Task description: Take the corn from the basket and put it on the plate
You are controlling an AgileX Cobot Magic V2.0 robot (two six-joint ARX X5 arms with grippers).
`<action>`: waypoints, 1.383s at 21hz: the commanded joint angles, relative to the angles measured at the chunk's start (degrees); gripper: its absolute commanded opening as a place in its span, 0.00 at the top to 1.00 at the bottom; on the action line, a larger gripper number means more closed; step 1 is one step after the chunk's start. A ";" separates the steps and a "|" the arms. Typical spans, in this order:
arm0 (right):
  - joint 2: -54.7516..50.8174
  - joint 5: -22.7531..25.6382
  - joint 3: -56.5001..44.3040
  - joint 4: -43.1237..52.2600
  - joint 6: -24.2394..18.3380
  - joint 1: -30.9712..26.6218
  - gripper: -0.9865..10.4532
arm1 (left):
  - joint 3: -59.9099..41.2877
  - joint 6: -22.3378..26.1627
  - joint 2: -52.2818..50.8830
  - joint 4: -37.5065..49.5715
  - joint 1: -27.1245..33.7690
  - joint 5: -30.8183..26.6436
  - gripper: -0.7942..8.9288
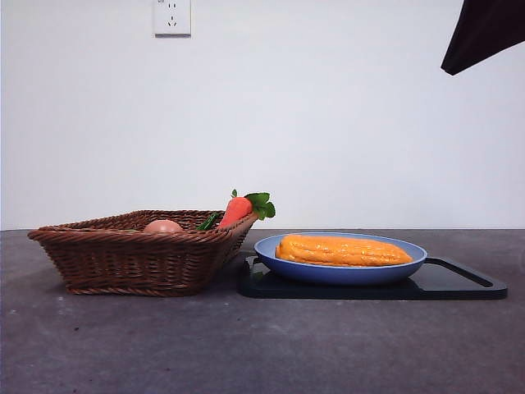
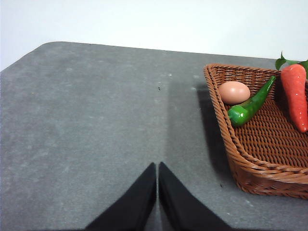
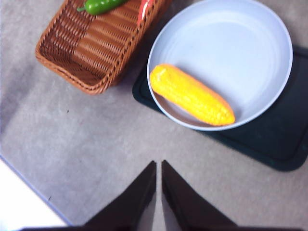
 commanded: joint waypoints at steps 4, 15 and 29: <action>0.59 0.04 0.50 3.96 -0.68 0.09 0.91 | -1.62 -0.37 -0.11 -0.22 0.13 0.11 0.91; 0.59 0.09 0.50 12.70 -1.62 0.09 0.91 | -1.62 -0.37 -0.11 -0.22 0.13 0.11 0.91; -29.70 6.14 -22.62 42.95 -9.27 -16.61 0.91 | -1.62 -0.37 -0.11 -0.22 0.13 0.11 0.91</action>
